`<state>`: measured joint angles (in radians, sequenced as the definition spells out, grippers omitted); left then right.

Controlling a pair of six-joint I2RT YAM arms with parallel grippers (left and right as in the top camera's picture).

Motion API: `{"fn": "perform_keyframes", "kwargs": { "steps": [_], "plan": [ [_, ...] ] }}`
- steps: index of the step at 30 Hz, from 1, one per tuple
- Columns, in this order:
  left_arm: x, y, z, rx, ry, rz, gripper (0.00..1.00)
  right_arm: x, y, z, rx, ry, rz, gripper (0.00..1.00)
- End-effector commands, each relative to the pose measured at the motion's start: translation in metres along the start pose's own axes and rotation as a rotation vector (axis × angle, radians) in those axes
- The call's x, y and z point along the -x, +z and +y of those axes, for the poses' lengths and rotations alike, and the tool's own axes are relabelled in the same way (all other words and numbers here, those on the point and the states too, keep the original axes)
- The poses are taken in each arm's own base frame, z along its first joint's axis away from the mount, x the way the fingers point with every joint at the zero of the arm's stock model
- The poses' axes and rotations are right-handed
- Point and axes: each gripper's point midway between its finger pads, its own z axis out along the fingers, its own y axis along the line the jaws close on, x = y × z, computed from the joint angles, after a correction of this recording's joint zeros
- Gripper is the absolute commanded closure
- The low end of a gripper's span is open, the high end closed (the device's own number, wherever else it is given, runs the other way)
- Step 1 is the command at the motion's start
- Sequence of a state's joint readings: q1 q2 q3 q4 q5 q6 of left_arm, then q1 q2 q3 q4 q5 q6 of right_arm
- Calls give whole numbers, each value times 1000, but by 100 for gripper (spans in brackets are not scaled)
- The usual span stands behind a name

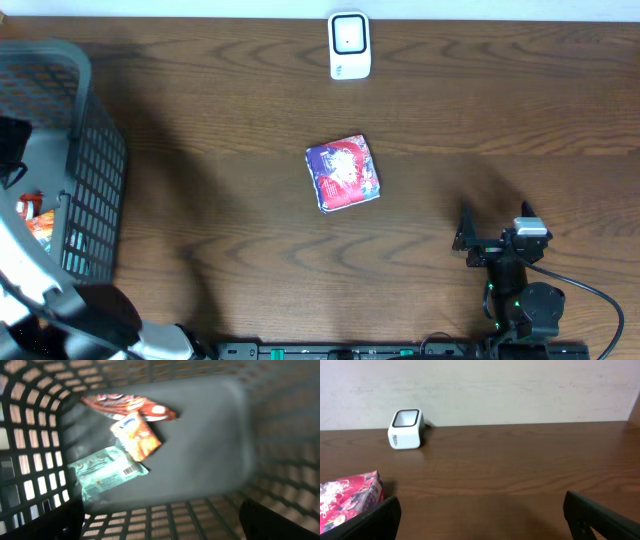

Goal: Scan the item barcode
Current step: 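Reach into the basket and grasp the orange Kleenex tissue pack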

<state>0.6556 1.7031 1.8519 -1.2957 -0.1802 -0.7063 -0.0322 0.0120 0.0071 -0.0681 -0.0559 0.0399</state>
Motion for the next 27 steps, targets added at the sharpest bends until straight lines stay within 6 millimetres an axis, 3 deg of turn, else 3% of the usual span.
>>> {"fn": "perform_keyframes", "kwargs": {
  "steps": [1, 8, 10, 11, 13, 14, 22, 27],
  "plan": [
    [6, 22, 11, 90, -71, 8, 2, 0, 0, 0, 1, -12, -2, 1],
    [9, 76, 25, 242, -191, 52, 0, 0, 0, 0, 1, -11, -2, 1],
    [6, 91, 25, 270, -199, 74, 6, 0, 0, 0, 1, -12, -2, 1],
    [4, 99, 25, 284, -193, 87, 12, 0, 0, 0, 0, -12, -2, 1],
    [-1, 113, 25, 313, -181, 113, 41, 0, 0, 0, 1, -11, -2, 1],
    [-4, 120, 26, 328, -175, 128, 46, 0, 0, 0, 1, -12, -2, 1],
    [-26, 165, 31, 426, -144, 214, 44, 0, 0, 0, 1, -11, -2, 1],
    [-35, 176, 37, 460, -139, 241, 32, 0, 0, 0, 0, -12, -2, 1]
  ]
}}
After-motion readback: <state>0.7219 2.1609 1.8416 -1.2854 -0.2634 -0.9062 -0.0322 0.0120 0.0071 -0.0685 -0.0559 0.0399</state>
